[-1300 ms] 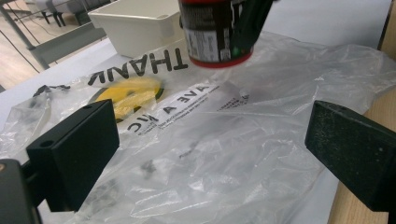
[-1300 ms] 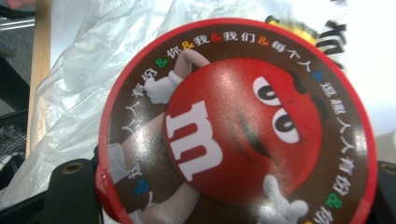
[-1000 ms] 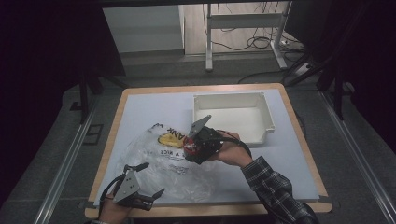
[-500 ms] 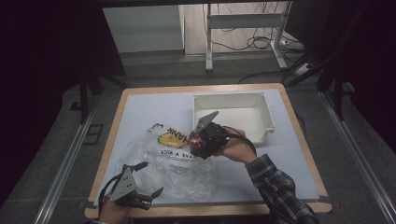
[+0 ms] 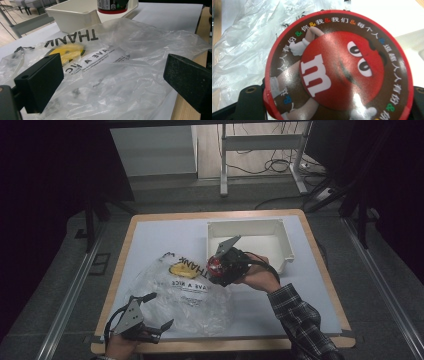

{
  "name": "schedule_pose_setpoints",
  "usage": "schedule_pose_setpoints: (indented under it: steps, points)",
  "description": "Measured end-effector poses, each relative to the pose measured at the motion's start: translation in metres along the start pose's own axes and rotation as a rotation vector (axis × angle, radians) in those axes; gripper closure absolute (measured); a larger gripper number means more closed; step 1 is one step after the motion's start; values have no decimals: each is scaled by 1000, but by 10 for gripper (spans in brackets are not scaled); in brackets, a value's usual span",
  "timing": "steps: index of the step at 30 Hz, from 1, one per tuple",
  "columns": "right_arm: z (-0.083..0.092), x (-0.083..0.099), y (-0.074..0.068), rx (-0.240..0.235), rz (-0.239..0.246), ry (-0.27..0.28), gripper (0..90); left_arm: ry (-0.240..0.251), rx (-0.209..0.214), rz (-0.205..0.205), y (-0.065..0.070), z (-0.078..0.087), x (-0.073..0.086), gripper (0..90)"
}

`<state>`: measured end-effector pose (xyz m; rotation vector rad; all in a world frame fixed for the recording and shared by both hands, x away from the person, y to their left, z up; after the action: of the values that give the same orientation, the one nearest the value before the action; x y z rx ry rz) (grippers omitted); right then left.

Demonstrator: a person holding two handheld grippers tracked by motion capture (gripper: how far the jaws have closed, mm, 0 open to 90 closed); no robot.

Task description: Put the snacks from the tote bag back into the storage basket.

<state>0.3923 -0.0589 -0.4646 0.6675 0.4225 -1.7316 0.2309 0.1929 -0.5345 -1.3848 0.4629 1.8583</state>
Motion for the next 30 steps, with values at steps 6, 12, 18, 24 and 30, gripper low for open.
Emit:
schedule_pose_setpoints:
  steps: [6,12,18,24,30]
  points:
    - [5,3,5,9,-9,-3,256,12,1,15,-1,1,0,29]
    - [7,8,13,23,-18,-11,256,25,-1,36,-2,2,-1,29]
    - [7,13,21,42,-34,-24,256,26,-1,37,-2,2,-1,29]
    - [6,18,31,67,-64,-36,256,29,-3,41,-2,1,-1,29]
    - [5,22,37,80,-72,-45,256,31,-2,46,-3,2,-1,29]
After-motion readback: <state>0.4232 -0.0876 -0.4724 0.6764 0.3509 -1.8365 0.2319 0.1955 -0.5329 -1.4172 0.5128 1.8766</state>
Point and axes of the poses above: each handheld gripper's, and its own axes: z roughly backward along the jaws, x roughly out of its underside, y roughly to its right, the point moved 4 cm from there along -z, roughly forward along the jaws, and after that the axes turned 1 degree about -z, right-handed, at the moved point
